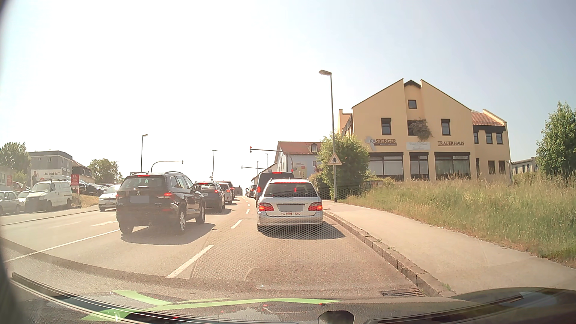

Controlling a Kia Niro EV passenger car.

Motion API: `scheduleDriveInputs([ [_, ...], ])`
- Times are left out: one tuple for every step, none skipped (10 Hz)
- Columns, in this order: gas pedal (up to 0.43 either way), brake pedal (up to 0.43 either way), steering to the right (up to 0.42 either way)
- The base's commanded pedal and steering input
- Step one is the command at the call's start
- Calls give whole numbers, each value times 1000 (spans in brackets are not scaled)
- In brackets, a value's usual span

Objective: Follow the waypoints while adhering to traffic rules and regulations

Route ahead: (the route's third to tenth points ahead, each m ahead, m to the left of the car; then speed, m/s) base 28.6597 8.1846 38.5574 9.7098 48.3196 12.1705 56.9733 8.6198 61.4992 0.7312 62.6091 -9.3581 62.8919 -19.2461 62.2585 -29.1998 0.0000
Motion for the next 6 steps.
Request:
scheduleDriveInputs([
  [0,268,-24],
  [0,268,-25],
  [0,268,-25],
  [0,268,-24],
  [0,268,-25],
  [0,268,-24],
])
